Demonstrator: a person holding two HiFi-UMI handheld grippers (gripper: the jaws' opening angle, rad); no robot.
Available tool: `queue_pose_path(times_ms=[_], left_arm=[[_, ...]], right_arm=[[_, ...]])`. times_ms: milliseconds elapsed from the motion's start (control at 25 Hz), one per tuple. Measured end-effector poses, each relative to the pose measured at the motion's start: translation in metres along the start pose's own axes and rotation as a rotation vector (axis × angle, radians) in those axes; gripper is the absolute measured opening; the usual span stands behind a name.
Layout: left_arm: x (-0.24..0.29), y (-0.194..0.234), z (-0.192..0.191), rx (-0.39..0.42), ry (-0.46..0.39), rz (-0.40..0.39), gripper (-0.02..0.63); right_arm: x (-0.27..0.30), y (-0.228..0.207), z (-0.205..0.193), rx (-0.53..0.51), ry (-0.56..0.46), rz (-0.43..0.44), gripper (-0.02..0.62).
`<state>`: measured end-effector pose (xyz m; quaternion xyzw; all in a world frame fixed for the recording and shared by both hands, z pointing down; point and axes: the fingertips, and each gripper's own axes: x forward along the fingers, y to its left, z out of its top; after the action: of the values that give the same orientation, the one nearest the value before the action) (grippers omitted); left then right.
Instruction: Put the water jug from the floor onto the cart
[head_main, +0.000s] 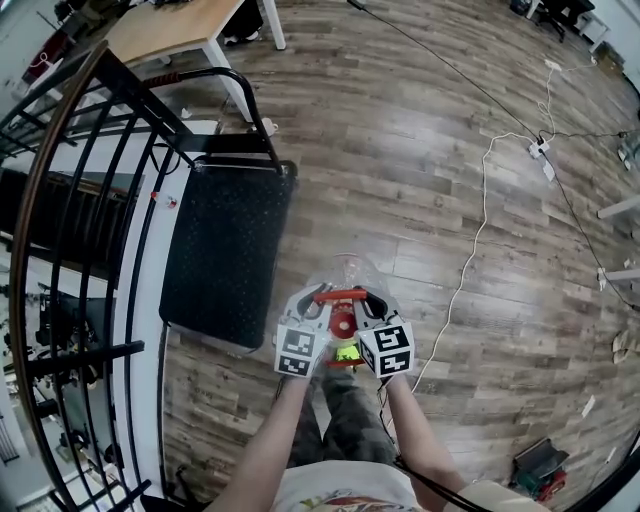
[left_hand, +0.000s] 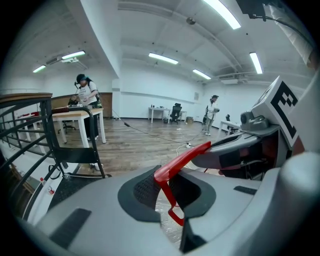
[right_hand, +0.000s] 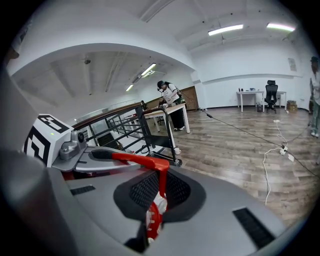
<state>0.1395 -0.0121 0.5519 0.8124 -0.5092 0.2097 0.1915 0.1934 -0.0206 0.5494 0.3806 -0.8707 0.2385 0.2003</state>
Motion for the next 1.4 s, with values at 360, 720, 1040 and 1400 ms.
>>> queue_pose_path(times_ms=[360,720,1040,1400], left_arm=[[-0.003,0.005,0.009,-0.037,-0.013,0.042,0.049],[-0.012,0.022,0.012,-0.085,-0.049,0.080,0.049],[-0.026,0.045,0.015,-0.122,-0.067,0.087,0.048],[-0.029,0.088,0.025,-0.138,-0.053,0.073,0.048]], right_arm=[[0.002,0.003,0.013,-0.032,0.014,0.044,0.021],[0.012,0.016,0.027,-0.099,0.026,0.081,0.021],[0.026,0.038,0.039,-0.127,0.051,0.113,0.021],[0.060,0.057,0.063,-0.141,0.077,0.131,0.021]])
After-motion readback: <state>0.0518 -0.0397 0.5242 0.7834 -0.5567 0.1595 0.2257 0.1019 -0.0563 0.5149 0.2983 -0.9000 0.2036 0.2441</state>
